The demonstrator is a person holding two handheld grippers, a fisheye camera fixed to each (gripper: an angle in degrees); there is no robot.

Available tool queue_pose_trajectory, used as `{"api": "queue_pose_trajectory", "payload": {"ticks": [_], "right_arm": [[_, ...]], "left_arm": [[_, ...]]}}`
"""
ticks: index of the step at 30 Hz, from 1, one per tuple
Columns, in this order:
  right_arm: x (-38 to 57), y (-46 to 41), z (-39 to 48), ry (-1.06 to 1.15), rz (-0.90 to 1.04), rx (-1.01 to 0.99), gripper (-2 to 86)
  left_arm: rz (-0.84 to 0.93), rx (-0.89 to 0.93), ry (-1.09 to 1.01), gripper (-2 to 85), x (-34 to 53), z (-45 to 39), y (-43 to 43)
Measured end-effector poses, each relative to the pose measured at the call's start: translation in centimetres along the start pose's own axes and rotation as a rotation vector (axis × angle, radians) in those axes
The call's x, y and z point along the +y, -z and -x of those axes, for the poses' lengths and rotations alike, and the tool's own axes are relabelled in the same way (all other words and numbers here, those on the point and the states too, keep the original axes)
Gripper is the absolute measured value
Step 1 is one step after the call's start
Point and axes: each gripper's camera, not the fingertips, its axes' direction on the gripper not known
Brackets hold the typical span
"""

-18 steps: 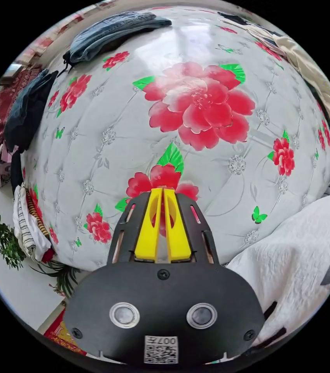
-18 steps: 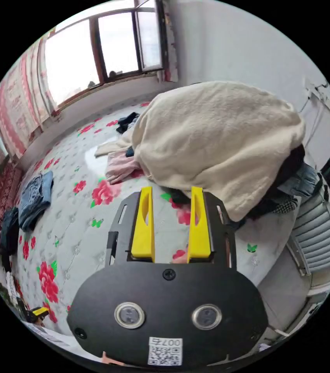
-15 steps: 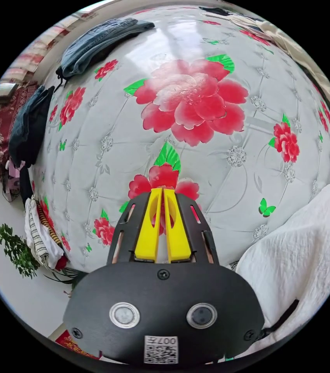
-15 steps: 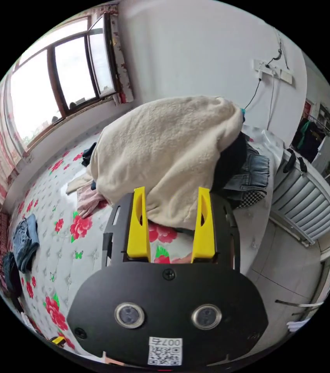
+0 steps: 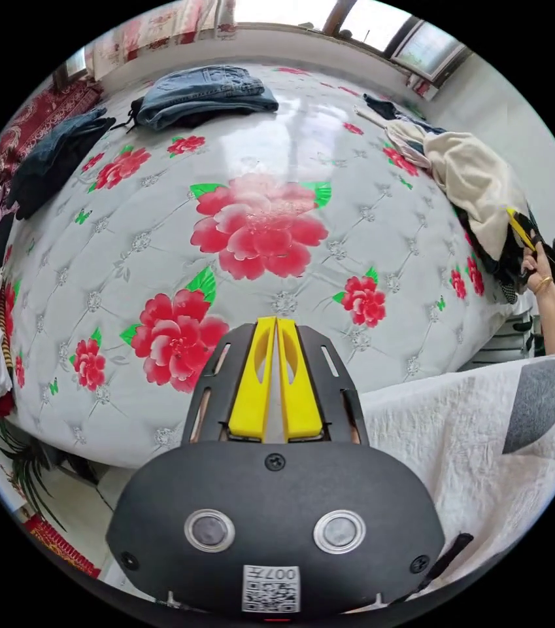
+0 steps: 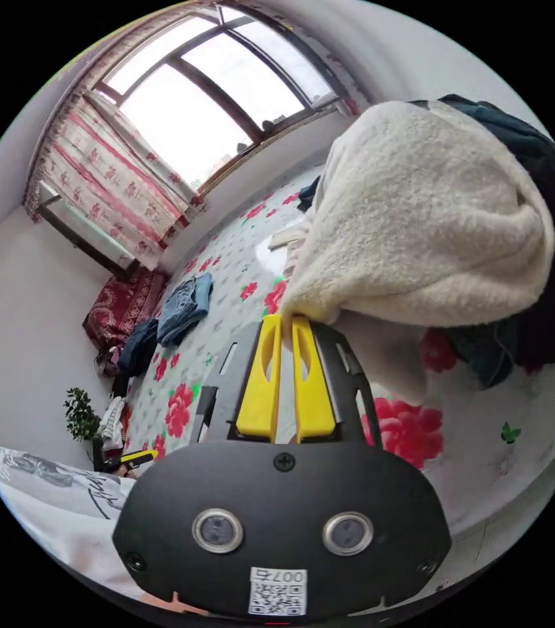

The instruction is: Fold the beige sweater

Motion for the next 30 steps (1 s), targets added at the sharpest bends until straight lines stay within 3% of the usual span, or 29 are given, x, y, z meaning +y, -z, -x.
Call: {"api": "queue_pose_trajectory", "payload": {"ticks": [5,9,14,19,21,24,28,30], "right_arm": [[7.8,-4.4,11.6,0.175,0.160,-0.355,0.0],[10.7,-2.1,22.6,0.524,0.273,-0.613,-0.1],[15.4,-1.0,31.5,0.782,0.422,-0.824,0.3],[21.8,-5.8,34.3,0.805,0.588,-0.731,2.0],[21.1,-5.3,33.0,0.764,0.524,-0.696,2.7],[19.1,-4.6,28.7,0.662,0.431,-0.527,3.8],[17.9,-5.0,22.3,0.500,0.412,-0.262,5.7],[18.3,-5.3,20.9,0.442,0.421,-0.232,6.6]], "left_arm": [[-0.159,0.043,-0.146,6.6,1.8,-2.7,4.3],[-0.294,0.103,-0.225,10.6,4.0,-3.9,9.2],[-0.413,0.100,-0.171,10.7,8.4,-2.1,13.2],[-0.305,0.059,0.099,8.2,13.4,5.8,11.9],[-0.356,0.145,0.220,8.0,16.9,10.7,12.9],[-0.454,0.119,0.298,8.0,20.8,14.8,15.7],[-0.477,0.034,0.153,8.5,21.2,14.9,18.4],[-0.413,0.014,-0.021,10.0,19.2,12.6,18.0]]}}
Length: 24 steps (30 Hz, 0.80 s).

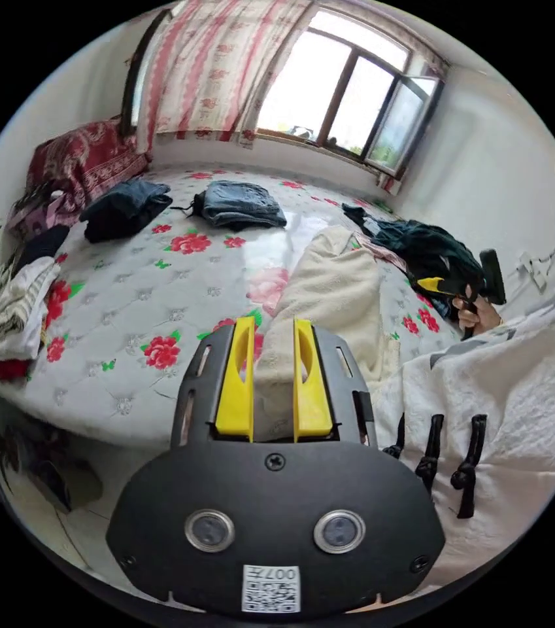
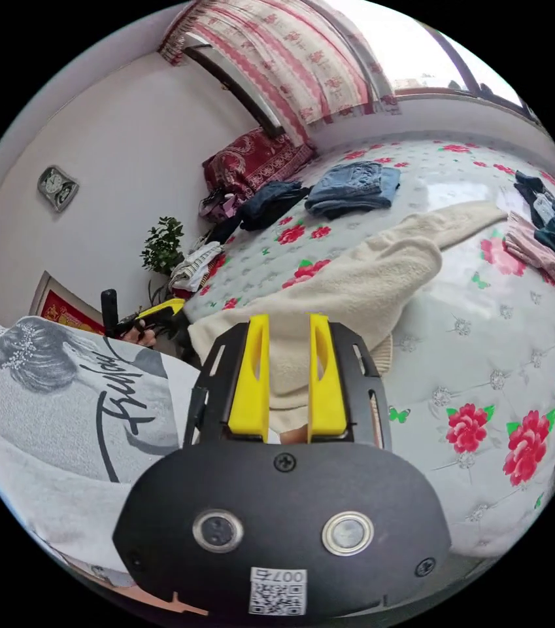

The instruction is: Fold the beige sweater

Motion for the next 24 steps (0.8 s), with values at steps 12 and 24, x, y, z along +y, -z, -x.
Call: {"api": "queue_pose_trajectory", "payload": {"ticks": [12,24], "right_arm": [[-4.0,-16.5,14.8,0.456,0.325,-0.168,12.2],[-6.5,-10.0,15.0,0.363,-0.014,0.268,6.6]], "left_arm": [[0.308,0.200,0.042,2.8,-3.7,4.1,-9.9],[-0.076,0.359,-0.010,10.0,-7.1,4.3,-2.4]]}}
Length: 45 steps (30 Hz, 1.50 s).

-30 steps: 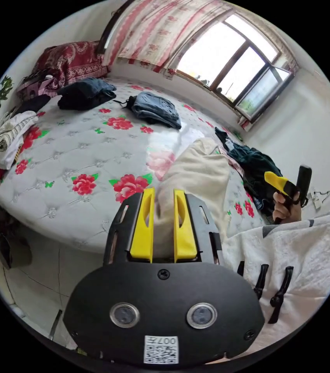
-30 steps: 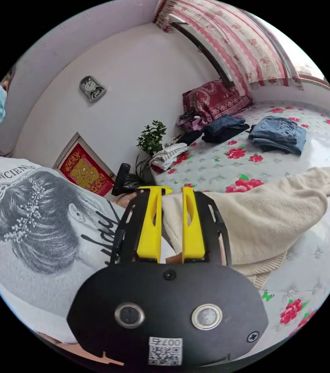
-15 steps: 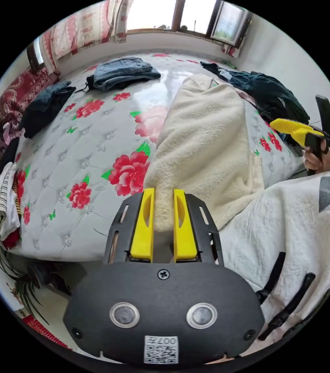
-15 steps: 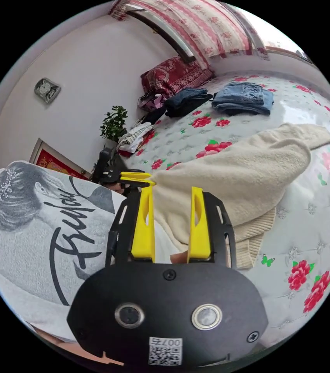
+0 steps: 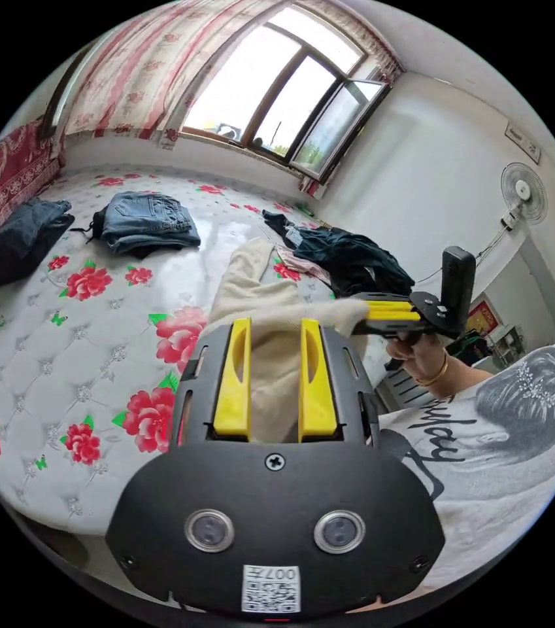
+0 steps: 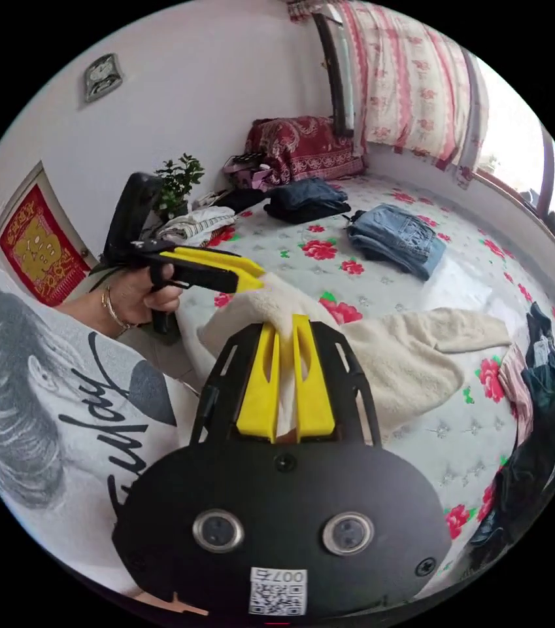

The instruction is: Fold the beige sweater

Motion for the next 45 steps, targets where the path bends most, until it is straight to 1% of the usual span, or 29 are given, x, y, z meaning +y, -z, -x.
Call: {"api": "queue_pose_trajectory", "payload": {"ticks": [1,3,4,7,9,11,13,16,17,19,20,21,22,24,25,27,28,29,30,31,32,33,34,35,37,39,41,43,45], "right_arm": [[0.3,2.2,-1.3,-0.041,-0.044,0.024,6.4],[0.5,5.2,-2.7,-0.091,-0.113,0.031,6.2],[0.3,7.0,-3.2,-0.112,-0.153,0.037,6.0],[-0.7,9.9,-2.9,-0.113,-0.212,0.094,5.7],[-1.3,11.2,-2.1,-0.095,-0.242,0.127,5.5],[-1.9,12.3,-1.2,-0.071,-0.271,0.136,5.3],[-2.8,13.8,0.0,-0.049,-0.299,0.137,4.9],[-3.9,16.5,1.7,0.000,-0.338,0.179,4.6],[-4.0,17.2,2.1,0.009,-0.351,0.201,4.5],[-4.0,21.2,2.8,0.028,-0.434,0.282,4.3],[-3.8,22.5,2.8,0.030,-0.465,0.298,4.2],[-3.2,24.9,2.6,0.032,-0.526,0.315,4.1],[-2.4,27.4,2.3,0.032,-0.593,0.317,4.0],[-0.8,30.3,1.7,0.047,-0.695,0.292,3.8],[-0.2,31.5,1.2,0.067,-0.742,0.260,3.7],[-0.2,31.5,0.5,0.074,-0.759,0.263,3.6],[-0.9,30.3,0.0,0.066,-0.730,0.315,3.6],[-1.3,29.4,-0.5,0.057,-0.703,0.353,3.6],[-2.3,26.8,-1.9,0.029,-0.622,0.440,3.6],[-3.2,23.5,-4.2,-0.024,-0.514,0.502,3.8],[-3.5,21.7,-5.9,-0.066,-0.454,0.507,4.0],[-3.4,18.4,-9.6,-0.186,-0.341,0.467,4.4],[-2.4,15.6,-13.0,-0.296,-0.251,0.380,4.6],[-1.6,14.5,-14.5,-0.342,-0.224,0.316,4.8],[2.2,11.4,-18.1,-0.452,-0.224,0.050,5.3],[4.4,9.1,-19.3,-0.509,-0.220,-0.043,5.9],[5.5,6.7,-19.8,-0.530,-0.177,-0.038,6.6],[5.3,3.3,-20.2,-0.518,-0.089,-0.002,7.9],[4.4,1.0,-20.8,-0.506,-0.035,-0.017,8.7]], "left_arm": [[0.009,-0.045,0.004,10.1,0.7,0.3,0.0],[0.091,-0.178,-0.039,11.4,3.1,0.5,-1.3],[0.115,-0.174,-0.049,11.6,3.6,0.5,-1.8],[0.206,-0.064,-0.117,14.0,4.7,-0.7,-5.3],[0.236,-0.026,-0.238,15.6,4.8,-3.1,-8.5],[0.233,-0.017,-0.334,16.6,3.8,-5.2,-10.8],[0.211,0.008,-0.376,16.8,1.7,-6.9,-12.4],[0.131,-0.033,-0.372,11.6,-3.5,-8.9,-12.5],[0.100,-0.037,-0.371,6.7,-5.6,-9.3,-11.3],[0.040,0.004,-0.390,5.4,-8.3,-9.6,-8.2],[0.015,0.080,-0.396,5.1,-9.8,-9.3,-5.3],[-0.059,0.169,-0.393,4.8,-10.9,-8.8,-1.1],[-0.109,0.212,-0.388,4.8,-11.2,-8.4,1.4],[-0.306,0.350,-0.340,4.7,-12.0,-6.9,11.0],[-0.342,0.370,-0.345,4.8,-12.1,-6.9,12.8],[-0.450,0.387,-0.428,4.9,-12.6,-8.6,17.5],[-0.464,0.360,-0.444,5.0,-12.8,-9.2,18.0],[-0.462,0.273,-0.462,5.1,-13.4,-10.4,17.9],[-0.417,0.151,-0.470,5.5,-14.3,-11.2,16.3],[-0.376,0.087,-0.463,5.7,-14.8,-11.3,14.8],[-0.260,-0.022,-0.419,6.2,-15.8,-10.6,11.1],[-0.119,-0.088,-0.328,6.7,-16.4,-8.7,6.7],[-0.048,-0.109,-0.278,6.9,-16.3,-7.5,4.8],[0.027,-0.156,-0.183,7.2,-15.2,-5.1,2.0],[0.026,-0.221,-0.097,7.0,-12.0,-2.3,0.5],[0.048,-0.310,0.009,7.3,-7.4,1.0,-0.1],[0.108,-0.345,0.096,8.1,-4.1,3.6,-0.8],[0.181,-0.348,0.188,9.1,-1.0,5.7,-2.0],[0.254,-0.339,0.286,9.9,2.1,7.3,-3.7]]}}
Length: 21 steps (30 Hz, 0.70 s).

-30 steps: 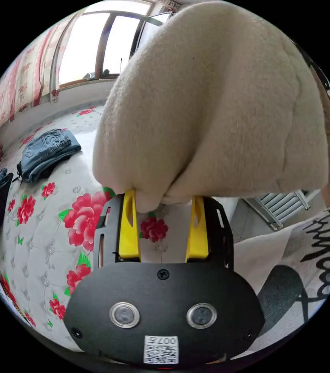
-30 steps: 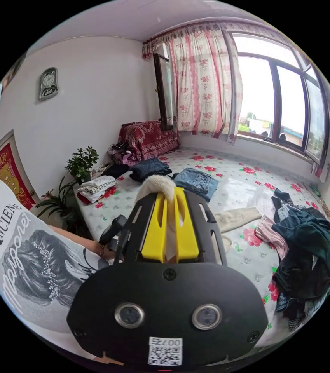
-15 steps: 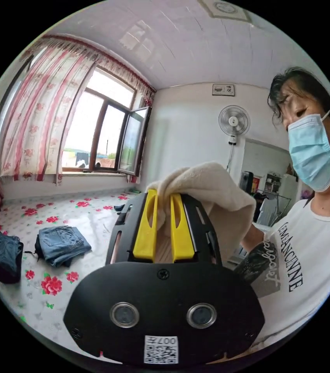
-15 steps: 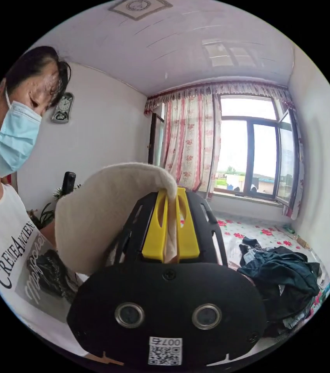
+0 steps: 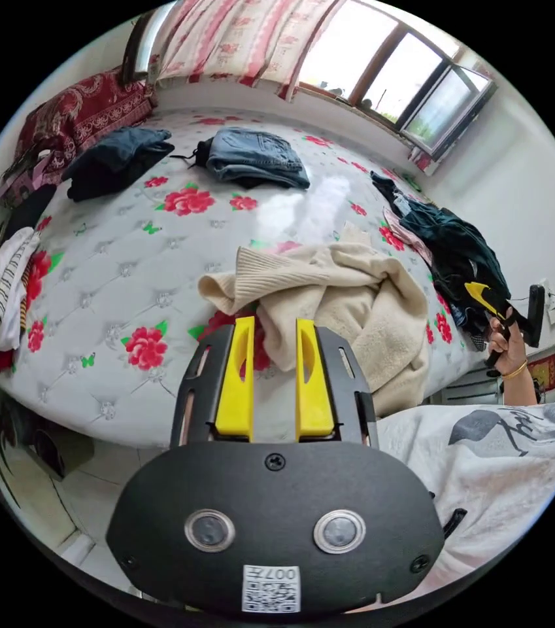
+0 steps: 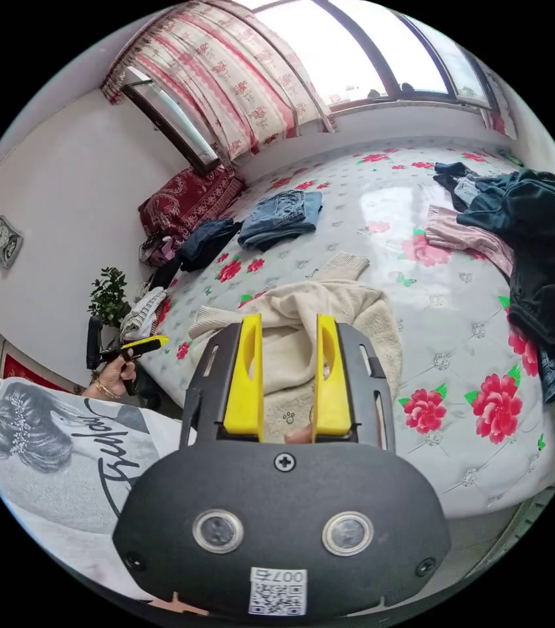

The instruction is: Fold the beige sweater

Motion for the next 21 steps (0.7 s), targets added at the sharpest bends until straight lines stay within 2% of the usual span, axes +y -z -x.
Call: {"api": "queue_pose_trajectory", "payload": {"ticks": [5,10,14,16,18,21], "right_arm": [[-3.9,-4.4,0.2,0.039,0.061,-0.001,10.0],[-8.4,-11.3,1.9,0.121,0.170,0.067,9.9],[-9.7,-16.9,2.7,0.206,0.303,0.110,8.5],[-8.9,-19.9,2.3,0.224,0.438,0.235,6.3],[-8.4,-18.3,2.5,0.236,0.393,0.285,4.4],[-9.4,-8.7,2.7,0.144,0.098,0.277,2.1]], "left_arm": [[0.021,0.089,0.076,11.8,0.6,-0.1,-3.7],[0.156,0.181,0.155,14.1,-4.1,-0.2,-10.0],[0.340,0.109,0.054,10.8,-7.9,-1.5,-15.2],[0.331,0.103,0.032,8.5,-8.6,-1.9,-14.3],[0.251,0.114,-0.033,6.9,-8.2,-2.4,-11.0],[0.132,0.179,-0.101,5.6,-6.7,-2.7,-5.5]]}}
